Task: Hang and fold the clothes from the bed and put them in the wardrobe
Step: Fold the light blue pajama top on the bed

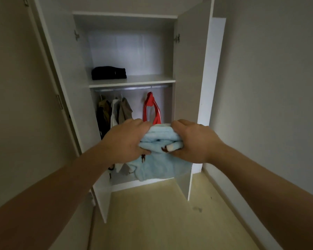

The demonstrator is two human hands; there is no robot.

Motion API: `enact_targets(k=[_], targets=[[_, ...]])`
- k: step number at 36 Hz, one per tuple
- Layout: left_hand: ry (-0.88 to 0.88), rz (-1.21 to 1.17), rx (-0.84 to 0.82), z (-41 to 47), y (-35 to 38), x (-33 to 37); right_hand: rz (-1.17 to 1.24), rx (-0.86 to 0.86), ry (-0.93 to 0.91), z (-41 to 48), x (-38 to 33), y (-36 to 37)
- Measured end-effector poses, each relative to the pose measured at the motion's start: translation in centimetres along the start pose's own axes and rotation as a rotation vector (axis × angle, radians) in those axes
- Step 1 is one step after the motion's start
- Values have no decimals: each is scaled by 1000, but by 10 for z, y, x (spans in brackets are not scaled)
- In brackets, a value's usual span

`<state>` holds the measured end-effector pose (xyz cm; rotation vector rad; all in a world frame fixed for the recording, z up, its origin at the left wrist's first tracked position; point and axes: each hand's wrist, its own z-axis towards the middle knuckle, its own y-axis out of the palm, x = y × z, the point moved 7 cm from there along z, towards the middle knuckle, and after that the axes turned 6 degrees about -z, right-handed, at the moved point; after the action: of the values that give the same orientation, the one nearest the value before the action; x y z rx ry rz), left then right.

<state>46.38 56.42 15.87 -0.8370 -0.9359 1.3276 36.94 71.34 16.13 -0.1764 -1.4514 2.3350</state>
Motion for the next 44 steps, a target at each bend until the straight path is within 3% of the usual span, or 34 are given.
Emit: enact_targets(k=[15,30,44], targets=[[104,182,269,162,3,-150,-35,232,-65,212,91,63],[152,286,365,379,21,-320,-149,435,1,440,212,138],[87,539,447,571,66,-452,-229,546,-12,640,349,226]])
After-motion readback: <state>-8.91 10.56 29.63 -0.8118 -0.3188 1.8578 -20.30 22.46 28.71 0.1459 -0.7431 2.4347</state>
